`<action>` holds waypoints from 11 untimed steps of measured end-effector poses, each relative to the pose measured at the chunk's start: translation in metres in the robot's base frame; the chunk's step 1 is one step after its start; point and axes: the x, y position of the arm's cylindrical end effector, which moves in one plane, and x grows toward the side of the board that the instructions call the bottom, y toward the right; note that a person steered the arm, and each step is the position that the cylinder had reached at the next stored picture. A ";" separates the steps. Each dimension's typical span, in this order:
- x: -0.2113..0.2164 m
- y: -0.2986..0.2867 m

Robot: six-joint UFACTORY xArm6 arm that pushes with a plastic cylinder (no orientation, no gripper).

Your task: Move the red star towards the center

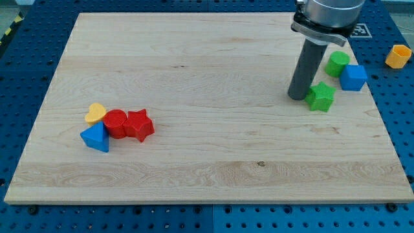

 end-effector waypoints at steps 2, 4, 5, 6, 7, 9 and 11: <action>0.018 0.030; 0.018 0.053; 0.016 0.053; 0.012 0.048; 0.003 0.044; 0.003 0.065; 0.006 0.062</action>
